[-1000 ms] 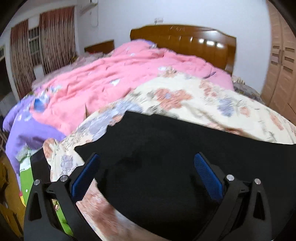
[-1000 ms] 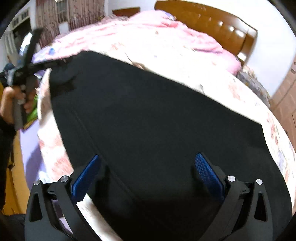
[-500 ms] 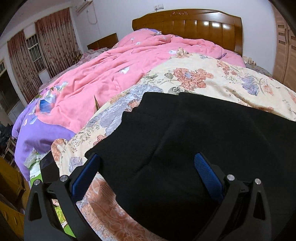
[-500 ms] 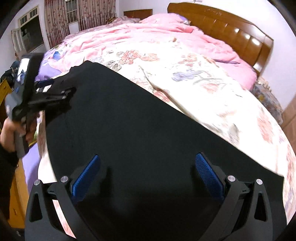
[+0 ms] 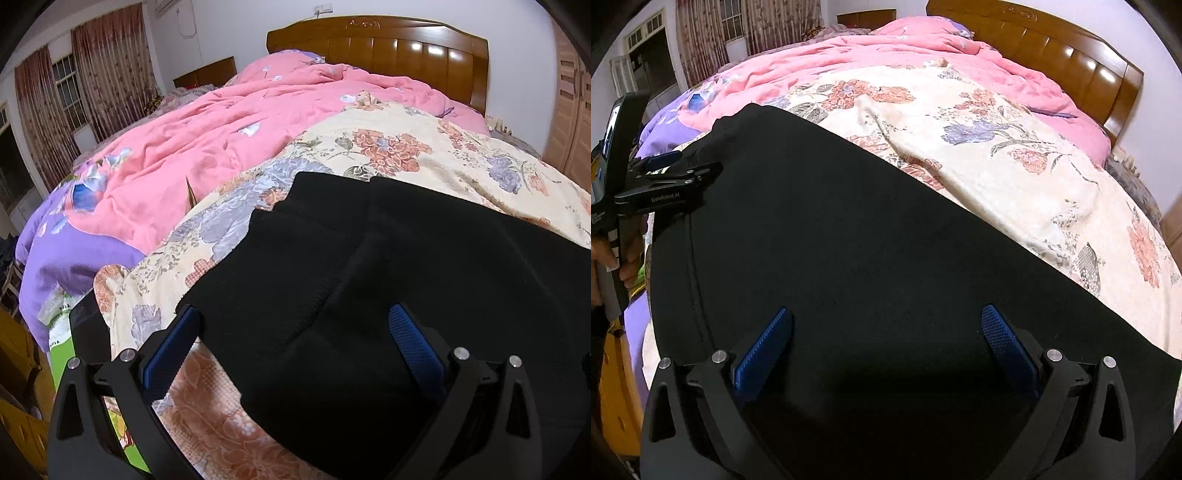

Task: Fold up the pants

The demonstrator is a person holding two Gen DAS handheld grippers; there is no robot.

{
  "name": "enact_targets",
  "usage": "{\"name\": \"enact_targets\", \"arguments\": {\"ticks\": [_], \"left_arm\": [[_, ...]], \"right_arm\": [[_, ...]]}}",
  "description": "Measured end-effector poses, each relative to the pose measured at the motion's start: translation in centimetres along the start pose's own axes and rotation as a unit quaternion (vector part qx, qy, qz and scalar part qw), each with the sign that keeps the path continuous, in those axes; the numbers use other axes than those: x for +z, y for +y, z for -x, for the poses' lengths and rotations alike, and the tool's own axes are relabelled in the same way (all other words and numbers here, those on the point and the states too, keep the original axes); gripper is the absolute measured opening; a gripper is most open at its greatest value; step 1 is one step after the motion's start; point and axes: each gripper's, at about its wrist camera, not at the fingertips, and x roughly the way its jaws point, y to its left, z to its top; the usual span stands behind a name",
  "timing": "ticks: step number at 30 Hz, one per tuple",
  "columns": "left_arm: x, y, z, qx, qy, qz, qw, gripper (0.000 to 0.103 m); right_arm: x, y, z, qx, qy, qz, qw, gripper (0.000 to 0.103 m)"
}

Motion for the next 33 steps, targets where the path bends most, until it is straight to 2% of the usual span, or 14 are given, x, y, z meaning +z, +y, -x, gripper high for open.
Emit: {"name": "enact_targets", "arguments": {"ticks": [3, 4, 6, 8, 11, 12, 15, 18, 20, 24, 27, 30, 31, 33], "left_arm": [[0.3, 0.1, -0.3, -0.001, 0.015, -0.001, 0.9999, 0.102], [0.7, 0.2, 0.5, 0.015, 0.016, 0.008, 0.9997, 0.101], [1.7, 0.4, 3.6, 0.03, -0.03, 0.039, 0.9983, 0.101], [3.5, -0.4, 6.4, -0.031, -0.066, 0.058, 0.9957, 0.101], [6.1, -6.0, 6.0, -0.139, -0.038, -0.009, 0.9896, 0.101], [6.4, -7.4, 5.3, -0.154, -0.028, -0.024, 0.9874, 0.101], [6.6, -11.7, 1.1, -0.145, 0.019, -0.067, 0.987, 0.101], [5.8, -12.4, -2.6, -0.136, 0.054, -0.074, 0.9865, 0.102], [5.5, -11.0, -3.0, -0.163, 0.052, -0.044, 0.9843, 0.102], [5.0, -10.9, -3.6, -0.155, 0.042, -0.047, 0.9859, 0.102], [4.8, -11.2, -3.6, -0.15, 0.031, -0.047, 0.987, 0.102], [4.7, -10.9, -3.6, -0.156, 0.028, -0.042, 0.9864, 0.102], [4.8, -10.9, -3.5, -0.155, 0.028, -0.043, 0.9866, 0.102], [4.8, -11.0, -3.5, -0.153, 0.027, -0.044, 0.9869, 0.102]], "right_arm": [[0.1, -0.1, 0.0, 0.002, 0.0, -0.002, 1.0, 0.099], [0.1, 0.0, 0.2, -0.003, 0.0, 0.0, 1.0, 0.099], [0.1, 0.1, 0.9, -0.005, -0.013, -0.001, 1.0, 0.098], [0.3, -0.2, 1.7, -0.004, -0.029, -0.014, 0.999, 0.098], [1.0, -1.3, 3.2, -0.024, -0.05, -0.026, 0.998, 0.098], [1.1, -2.0, 3.5, -0.043, -0.05, -0.022, 0.998, 0.098], [0.7, -5.1, 2.6, -0.059, -0.012, -0.044, 0.997, 0.098], [-0.8, -8.4, 1.7, -0.067, 0.013, -0.056, 0.996, 0.098], [-1.7, -9.8, 2.2, -0.061, 0.0, -0.056, 0.997, 0.099], [-3.0, -12.1, 3.4, -0.071, -0.012, -0.078, 0.994, 0.098], [-4.1, -12.9, 5.7, -0.079, -0.043, -0.094, 0.992, 0.098], [-7.1, -15.2, 5.5, -0.119, -0.006, -0.101, 0.988, 0.098], [-8.6, -16.7, 6.4, -0.082, -0.022, -0.129, 0.988, 0.098], [-10.1, -18.3, 7.9, -0.108, -0.014, -0.152, 0.982, 0.098]]}}
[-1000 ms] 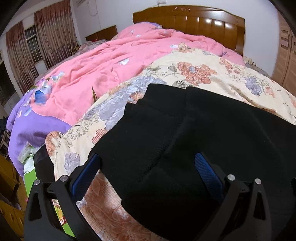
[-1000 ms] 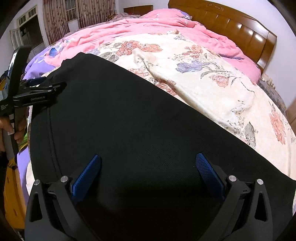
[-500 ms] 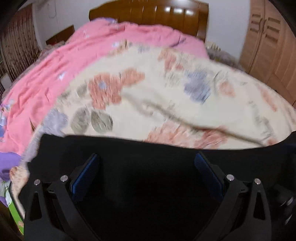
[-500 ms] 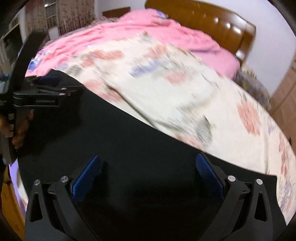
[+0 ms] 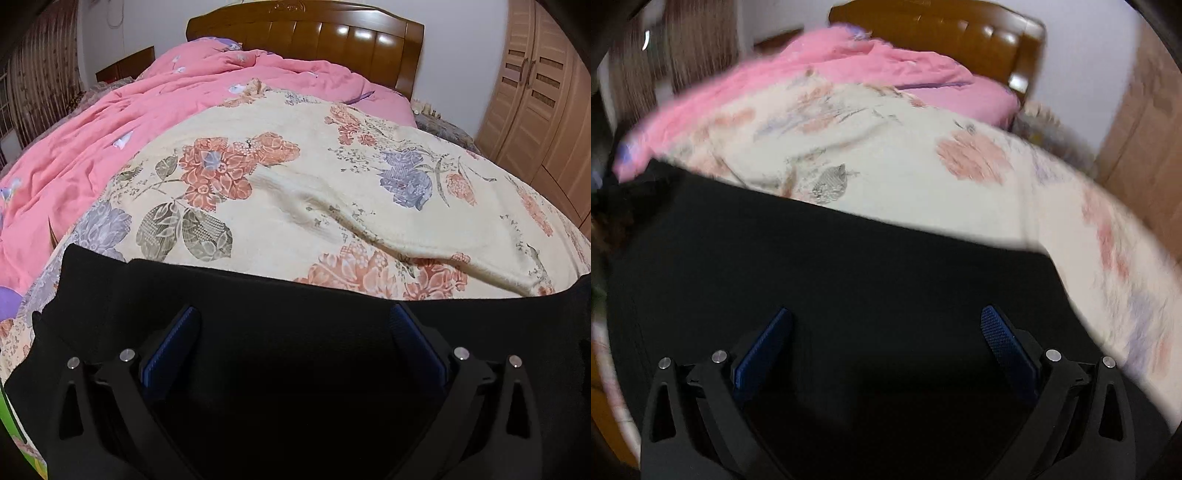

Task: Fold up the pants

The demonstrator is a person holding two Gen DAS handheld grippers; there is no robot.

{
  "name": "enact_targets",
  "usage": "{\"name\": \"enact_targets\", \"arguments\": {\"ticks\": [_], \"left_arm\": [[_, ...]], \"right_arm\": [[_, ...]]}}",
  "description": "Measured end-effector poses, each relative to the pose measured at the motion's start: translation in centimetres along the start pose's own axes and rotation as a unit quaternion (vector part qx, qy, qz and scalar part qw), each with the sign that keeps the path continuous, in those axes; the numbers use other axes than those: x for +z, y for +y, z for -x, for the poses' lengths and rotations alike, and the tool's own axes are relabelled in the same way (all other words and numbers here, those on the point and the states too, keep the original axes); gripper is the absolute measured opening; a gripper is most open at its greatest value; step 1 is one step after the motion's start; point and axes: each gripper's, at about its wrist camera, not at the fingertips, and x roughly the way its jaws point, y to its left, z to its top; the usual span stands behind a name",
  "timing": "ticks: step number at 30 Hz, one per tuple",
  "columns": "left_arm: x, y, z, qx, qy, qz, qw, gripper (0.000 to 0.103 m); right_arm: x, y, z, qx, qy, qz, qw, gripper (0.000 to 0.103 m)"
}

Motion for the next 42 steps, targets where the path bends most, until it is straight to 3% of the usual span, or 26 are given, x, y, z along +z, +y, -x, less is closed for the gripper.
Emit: {"name": "enact_targets", "arguments": {"ticks": [2, 5, 6, 10, 12, 15, 23, 25, 27, 28, 30, 32, 34, 36, 39, 42], "left_arm": [[0.0, 0.0, 0.0, 0.0, 0.0, 0.001, 1.0, 0.102], [0.0, 0.1, 0.0, -0.001, 0.0, 0.001, 1.0, 0.102], [0.0, 0.0, 0.0, -0.001, 0.0, 0.0, 1.0, 0.102], [0.0, 0.0, 0.0, -0.001, 0.0, 0.0, 1.0, 0.102], [0.0, 0.0, 0.0, -0.001, 0.0, 0.0, 1.0, 0.102], [0.0, 0.0, 0.0, -0.001, 0.0, 0.001, 1.0, 0.102], [0.1, 0.3, 0.9, -0.007, -0.009, 0.007, 0.9999, 0.102], [0.2, 1.2, 4.0, -0.008, -0.051, 0.031, 0.9982, 0.101], [-0.7, 2.8, 9.2, -0.02, -0.123, 0.06, 0.9903, 0.101], [-1.2, 3.3, 11.0, -0.006, -0.142, 0.066, 0.9876, 0.102], [-2.6, 4.2, 13.9, 0.05, -0.162, 0.063, 0.9835, 0.102], [-4.5, 5.5, 15.3, 0.146, -0.144, 0.063, 0.9767, 0.102], [-7.1, 7.4, 16.4, 0.206, -0.125, 0.079, 0.9673, 0.102], [-9.6, 8.8, 17.5, 0.223, -0.118, 0.091, 0.9633, 0.102], [-13.9, 11.5, 19.3, 0.259, -0.097, 0.112, 0.9544, 0.102], [-16.7, 14.0, 20.4, 0.285, -0.082, 0.138, 0.945, 0.102]], "right_arm": [[-1.1, -1.6, 1.7, -0.049, -0.009, 0.004, 0.999, 0.098], [-3.7, -5.4, 3.8, -0.069, -0.009, -0.014, 0.997, 0.098], [-4.7, -7.5, 3.9, -0.089, 0.002, -0.03, 0.996, 0.098], [-7.6, -14.2, 5.7, -0.1, 0.008, -0.114, 0.988, 0.098], [-8.7, -16.0, 6.5, -0.142, 0.017, -0.11, 0.983, 0.098], [-10.2, -17.7, 7.6, -0.143, 0.003, -0.107, 0.984, 0.099], [-10.3, -17.8, 7.9, -0.156, 0.003, -0.117, 0.981, 0.098], [-9.1, -16.1, 8.6, -0.186, 0.001, -0.127, 0.974, 0.098], [-7.4, -11.7, 10.5, -0.176, -0.041, -0.1, 0.978, 0.098], [-6.6, -9.7, 10.6, -0.165, -0.05, -0.079, 0.982, 0.098], [-4.1, -1.9, 10.3, -0.11, -0.069, 0.011, 0.991, 0.098], [-2.2, 5.3, 9.3, -0.047, -0.077, 0.085, 0.992, 0.098], [-0.4, 13.5, 7.7, 0.021, -0.074, 0.163, 0.984, 0.098], [0.7, 21.0, 6.3, 0.064, -0.072, 0.228, 0.969, 0.098], [1.6, 29.5, 4.7, 0.1, -0.075, 0.302, 0.945, 0.098], [2.8, 36.0, 2.3, 0.133, -0.056, 0.334, 0.931, 0.098]]}}
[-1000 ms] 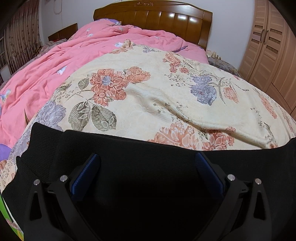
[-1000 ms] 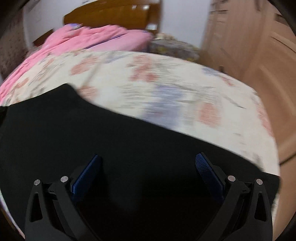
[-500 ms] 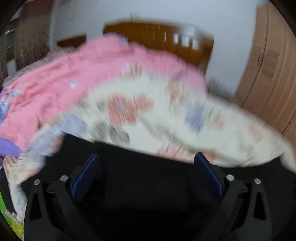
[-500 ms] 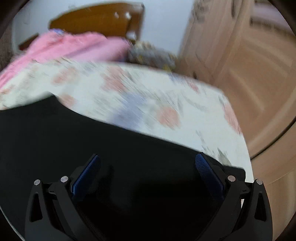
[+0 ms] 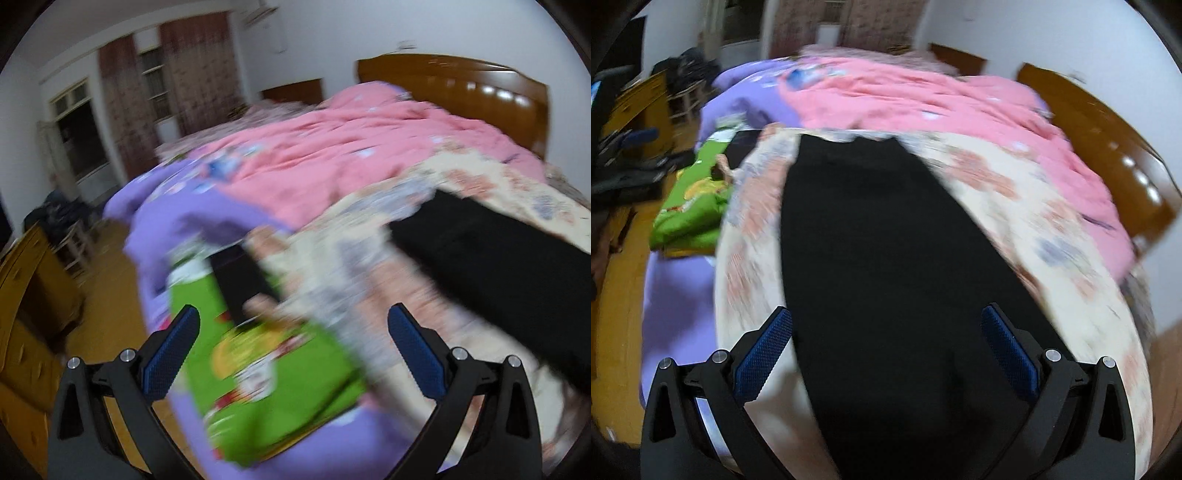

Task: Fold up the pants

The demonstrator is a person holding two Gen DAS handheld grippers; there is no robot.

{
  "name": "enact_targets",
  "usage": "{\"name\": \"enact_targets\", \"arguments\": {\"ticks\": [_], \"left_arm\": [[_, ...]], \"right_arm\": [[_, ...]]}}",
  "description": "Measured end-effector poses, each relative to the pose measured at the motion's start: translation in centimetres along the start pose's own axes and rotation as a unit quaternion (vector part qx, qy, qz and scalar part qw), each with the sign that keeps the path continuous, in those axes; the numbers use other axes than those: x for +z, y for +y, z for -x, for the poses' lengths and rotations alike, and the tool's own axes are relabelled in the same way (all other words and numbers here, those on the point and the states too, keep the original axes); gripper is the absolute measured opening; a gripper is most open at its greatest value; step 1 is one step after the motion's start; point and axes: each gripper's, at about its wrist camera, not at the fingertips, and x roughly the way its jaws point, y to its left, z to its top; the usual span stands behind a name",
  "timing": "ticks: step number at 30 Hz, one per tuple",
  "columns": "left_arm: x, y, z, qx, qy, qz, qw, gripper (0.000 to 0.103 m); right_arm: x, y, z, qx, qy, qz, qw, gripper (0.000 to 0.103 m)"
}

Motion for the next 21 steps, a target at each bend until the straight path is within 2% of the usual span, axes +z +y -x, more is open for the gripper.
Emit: {"name": "enact_targets", "arguments": {"ticks": [4, 8, 12, 13, 14, 15, 18, 21], "left_arm": [[-1.6, 4.3, -0.8, -0.02, 0.029, 0.069, 0.997, 0.102], [-2.0, 5.6, -1.3, -0.04, 0.038, 0.106, 0.9929, 0.102], [-2.4, 4.3, -1.4, -0.058, 0.045, 0.102, 0.9921, 0.102], [-2.5, 3.9, -1.4, -0.063, 0.046, 0.098, 0.9921, 0.102], [-2.4, 3.5, -1.5, -0.066, 0.047, 0.095, 0.9922, 0.102], [-2.5, 2.9, -1.5, -0.07, 0.049, 0.089, 0.9924, 0.102], [-2.5, 1.8, -1.0, -0.081, 0.045, 0.075, 0.9929, 0.102], [-2.2, 1.0, -1.0, -0.087, 0.043, 0.069, 0.9928, 0.102]], "right_arm": [[4.2, 1.7, -3.5, 0.021, 0.004, -0.022, 1.0, 0.088], [6.4, 3.1, -5.8, 0.018, 0.016, -0.029, 0.999, 0.087], [8.2, 5.5, -7.6, -0.016, 0.024, 0.007, 1.0, 0.087], [8.5, 5.6, -8.2, -0.024, 0.029, 0.006, 0.999, 0.083], [8.8, 5.2, -8.8, -0.024, 0.037, -0.006, 0.999, 0.072], [8.7, 4.6, -9.1, -0.016, 0.041, -0.018, 0.999, 0.069], [7.8, 3.6, -9.8, -0.008, 0.047, -0.021, 0.999, 0.071], [7.2, 3.9, -9.9, -0.005, 0.035, -0.013, 0.999, 0.072]]}}
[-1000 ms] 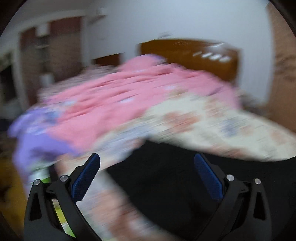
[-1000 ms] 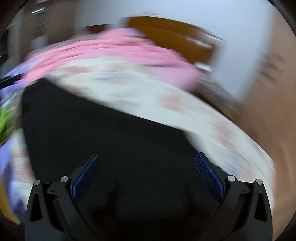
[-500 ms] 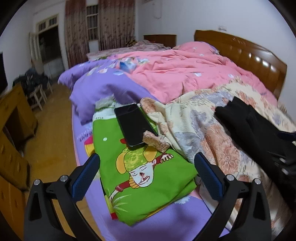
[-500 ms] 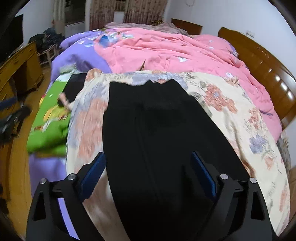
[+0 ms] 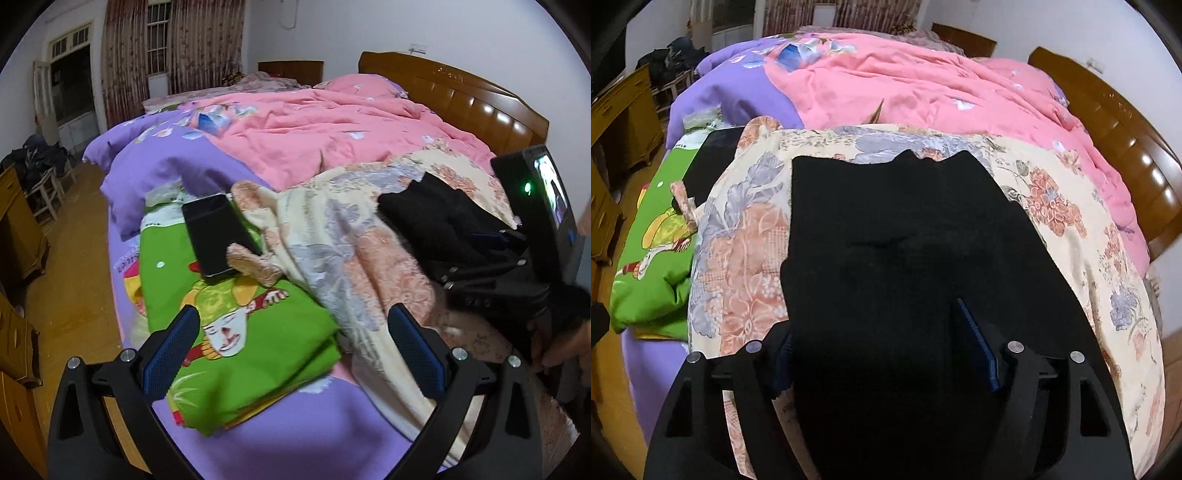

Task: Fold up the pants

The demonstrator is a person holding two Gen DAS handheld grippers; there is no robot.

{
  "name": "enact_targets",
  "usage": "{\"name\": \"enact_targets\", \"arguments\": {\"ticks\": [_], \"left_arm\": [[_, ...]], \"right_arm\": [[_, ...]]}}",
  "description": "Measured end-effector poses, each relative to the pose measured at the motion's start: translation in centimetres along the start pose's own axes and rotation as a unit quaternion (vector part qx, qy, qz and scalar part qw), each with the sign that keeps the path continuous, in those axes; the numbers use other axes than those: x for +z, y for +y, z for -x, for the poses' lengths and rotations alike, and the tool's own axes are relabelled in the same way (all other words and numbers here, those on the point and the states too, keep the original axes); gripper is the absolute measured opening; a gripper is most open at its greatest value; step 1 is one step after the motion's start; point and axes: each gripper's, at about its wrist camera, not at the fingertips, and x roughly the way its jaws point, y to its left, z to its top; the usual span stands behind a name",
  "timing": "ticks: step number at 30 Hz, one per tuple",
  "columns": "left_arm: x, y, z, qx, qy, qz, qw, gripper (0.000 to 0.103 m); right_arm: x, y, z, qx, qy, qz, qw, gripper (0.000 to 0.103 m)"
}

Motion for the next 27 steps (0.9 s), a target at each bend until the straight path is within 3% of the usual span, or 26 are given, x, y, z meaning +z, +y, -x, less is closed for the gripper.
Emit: {"name": "enact_targets", "arguments": {"ticks": [2, 6, 8, 11, 13, 16, 17, 18, 19, 21, 22, 23, 24, 27], "left_arm": [[0.2, -0.5, -0.4, -0.015, 0.009, 0.008, 0.9998, 0.102], [1.3, -1.4, -1.0, -0.085, 0.022, 0.032, 0.9956, 0.102], [2.6, -1.3, -1.7, -0.146, 0.032, 0.071, 0.9862, 0.101], [4.8, -1.7, -3.7, -0.23, 0.052, 0.126, 0.9635, 0.101], [6.5, -2.8, -6.2, -0.287, 0.084, 0.15, 0.9425, 0.101], [8.5, -4.9, -10.0, -0.332, 0.114, 0.18, 0.9191, 0.101], [8.9, -5.5, -11.0, -0.334, 0.116, 0.18, 0.9179, 0.101], [9.3, -6.1, -12.0, -0.323, 0.121, 0.174, 0.9225, 0.102], [9.4, -6.5, -13.3, -0.296, 0.133, 0.178, 0.9289, 0.102], [9.1, -5.8, -13.9, -0.3, 0.136, 0.217, 0.919, 0.099], [9.0, -5.3, -13.5, -0.301, 0.124, 0.227, 0.9179, 0.099], [8.9, -4.9, -13.0, -0.29, 0.112, 0.227, 0.923, 0.099], [8.8, -4.7, -12.7, -0.276, 0.105, 0.223, 0.929, 0.099], [8.9, -4.3, -13.4, -0.279, 0.123, 0.216, 0.9276, 0.099]], "right_arm": [[0.0, -0.2, 0.4, 0.026, -0.01, -0.006, 1.0, 0.055], [0.0, -2.6, 2.1, 0.094, -0.043, -0.063, 0.993, 0.034], [-0.2, -4.0, 3.0, 0.122, -0.061, -0.095, 0.986, 0.025], [-0.7, -5.8, 4.1, 0.152, -0.083, -0.136, 0.975, 0.022], [-1.1, -6.7, 4.4, 0.162, -0.093, -0.154, 0.97, 0.021], [-1.4, -7.1, 4.5, 0.167, -0.096, -0.162, 0.968, 0.021], [-1.3, -7.1, 4.4, 0.167, -0.095, -0.164, 0.968, 0.021], [-1.3, -7.0, 4.2, 0.165, -0.09, -0.163, 0.969, 0.021], [-1.4, -7.0, 4.1, 0.165, -0.085, -0.161, 0.969, 0.022], [-1.2, -6.2, 4.0, 0.154, -0.07, -0.142, 0.975, 0.035], [-1.2, -5.9, 3.9, 0.14, -0.065, -0.132, 0.979, 0.063], [-1.1, -5.2, 3.9, 0.121, -0.066, -0.117, 0.984, 0.084], [-1.1, -4.8, 3.9, 0.115, -0.071, -0.105, 0.985, 0.084], [-1.2, -3.0, 3.3, 0.084, -0.053, -0.062, 0.993, 0.084]]}}
